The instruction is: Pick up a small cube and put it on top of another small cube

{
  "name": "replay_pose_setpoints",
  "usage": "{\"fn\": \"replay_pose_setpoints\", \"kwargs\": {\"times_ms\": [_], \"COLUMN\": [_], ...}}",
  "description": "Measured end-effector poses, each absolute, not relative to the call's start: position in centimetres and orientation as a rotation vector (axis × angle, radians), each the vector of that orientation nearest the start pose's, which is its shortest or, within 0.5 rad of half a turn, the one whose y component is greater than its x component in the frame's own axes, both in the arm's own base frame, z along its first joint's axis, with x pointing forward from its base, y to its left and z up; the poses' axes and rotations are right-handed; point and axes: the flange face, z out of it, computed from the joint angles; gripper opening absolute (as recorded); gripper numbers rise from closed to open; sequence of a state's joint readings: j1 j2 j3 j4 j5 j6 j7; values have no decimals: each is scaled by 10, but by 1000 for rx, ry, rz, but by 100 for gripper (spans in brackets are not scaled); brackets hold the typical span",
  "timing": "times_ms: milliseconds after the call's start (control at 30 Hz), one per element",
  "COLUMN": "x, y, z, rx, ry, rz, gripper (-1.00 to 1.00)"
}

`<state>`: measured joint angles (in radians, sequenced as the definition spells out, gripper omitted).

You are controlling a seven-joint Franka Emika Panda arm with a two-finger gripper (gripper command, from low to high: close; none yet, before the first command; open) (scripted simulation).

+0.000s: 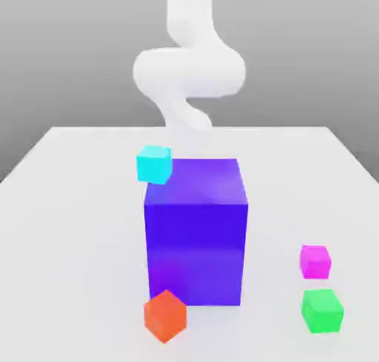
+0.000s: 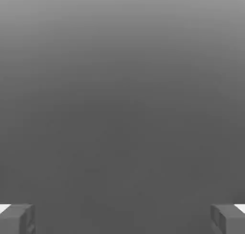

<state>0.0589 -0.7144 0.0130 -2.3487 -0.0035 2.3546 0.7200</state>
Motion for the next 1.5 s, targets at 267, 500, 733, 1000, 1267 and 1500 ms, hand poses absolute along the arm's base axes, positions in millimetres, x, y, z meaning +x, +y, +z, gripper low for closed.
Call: {"fn": "replay_pose_setpoints", "kwargs": {"times_ms": [267,500,733,1000,1267,1500], "x": [424,377,291,286,287,335], "y": [142,221,255,254,255,247], "z": [473,314,188,130,153,208], "rx": [-2940,-3031,-2928,-2921,-2921,-3005], "ry": [161,-531,-1132,-1153,-1153,-922], "rz": [-632,-313,-16,0,2,2], "gripper": [0,0,0,-100,-100,-100]}}
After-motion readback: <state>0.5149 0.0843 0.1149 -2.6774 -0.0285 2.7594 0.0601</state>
